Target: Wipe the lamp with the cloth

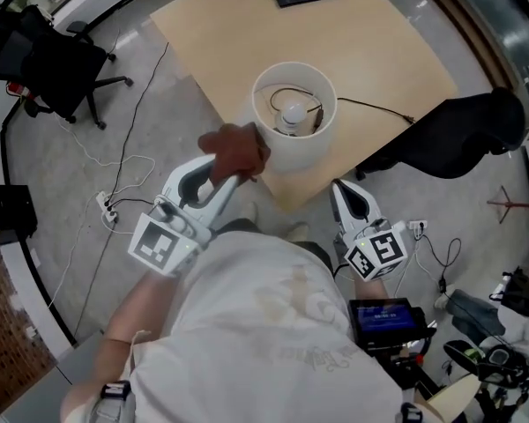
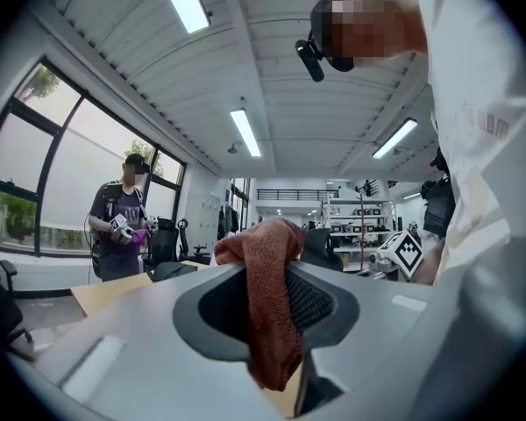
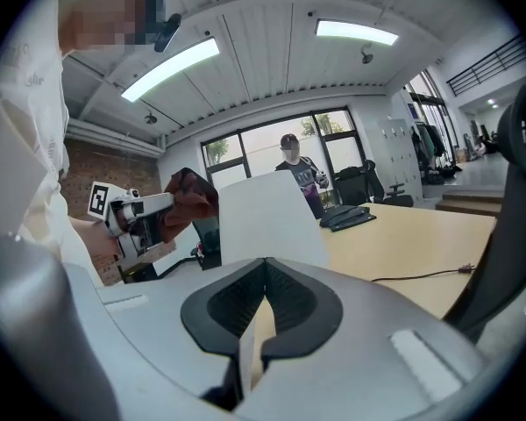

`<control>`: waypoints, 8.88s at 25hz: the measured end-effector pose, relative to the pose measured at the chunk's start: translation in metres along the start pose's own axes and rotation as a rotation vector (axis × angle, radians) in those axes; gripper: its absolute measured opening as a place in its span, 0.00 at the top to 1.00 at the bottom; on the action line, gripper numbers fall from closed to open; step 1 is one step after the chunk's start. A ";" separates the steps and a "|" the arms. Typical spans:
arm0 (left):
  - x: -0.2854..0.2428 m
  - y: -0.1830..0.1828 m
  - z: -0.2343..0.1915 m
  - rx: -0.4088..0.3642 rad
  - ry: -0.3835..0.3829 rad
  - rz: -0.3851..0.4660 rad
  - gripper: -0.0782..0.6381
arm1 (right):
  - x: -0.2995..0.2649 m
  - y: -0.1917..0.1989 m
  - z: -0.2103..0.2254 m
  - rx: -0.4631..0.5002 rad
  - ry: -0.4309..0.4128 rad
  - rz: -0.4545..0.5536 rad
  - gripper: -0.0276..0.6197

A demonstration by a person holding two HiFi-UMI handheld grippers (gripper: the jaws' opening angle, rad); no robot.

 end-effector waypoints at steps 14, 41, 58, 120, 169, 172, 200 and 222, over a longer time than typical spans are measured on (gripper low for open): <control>-0.052 0.001 -0.054 -0.022 0.047 0.055 0.74 | -0.012 -0.007 -0.020 -0.008 0.162 -0.001 0.94; -0.060 0.005 -0.120 0.052 0.208 0.051 0.74 | 0.000 0.003 -0.025 -0.086 0.340 0.071 0.94; -0.140 0.026 -0.131 0.046 0.282 -0.119 0.74 | 0.013 0.011 0.012 -0.138 0.361 0.101 0.94; -0.260 -0.104 -0.109 -0.270 0.898 -0.297 0.74 | 0.044 0.031 0.086 -0.227 0.417 0.148 0.94; -0.309 -0.054 -0.059 -0.521 1.196 -0.668 0.74 | 0.019 -0.006 0.080 -0.187 0.360 0.074 0.94; -0.314 -0.034 -0.058 -0.517 1.187 -0.709 0.74 | 0.019 -0.003 0.080 -0.191 0.358 0.066 0.94; -0.293 -0.108 -0.003 -0.704 1.397 -0.662 0.74 | 0.030 0.021 0.089 -0.244 0.373 0.095 0.94; -0.326 -0.086 0.008 -0.602 1.463 -0.811 0.74 | 0.040 0.043 0.102 -0.342 0.400 0.145 0.94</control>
Point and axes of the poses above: the fingertips, and each gripper's own axes: x backward along the fingers, z to its right, y out of its underside, the point moved 7 cm from there along x, backward along the fingers, and after that the axes turned 8 degrees about -z, right-handed, at the moved point
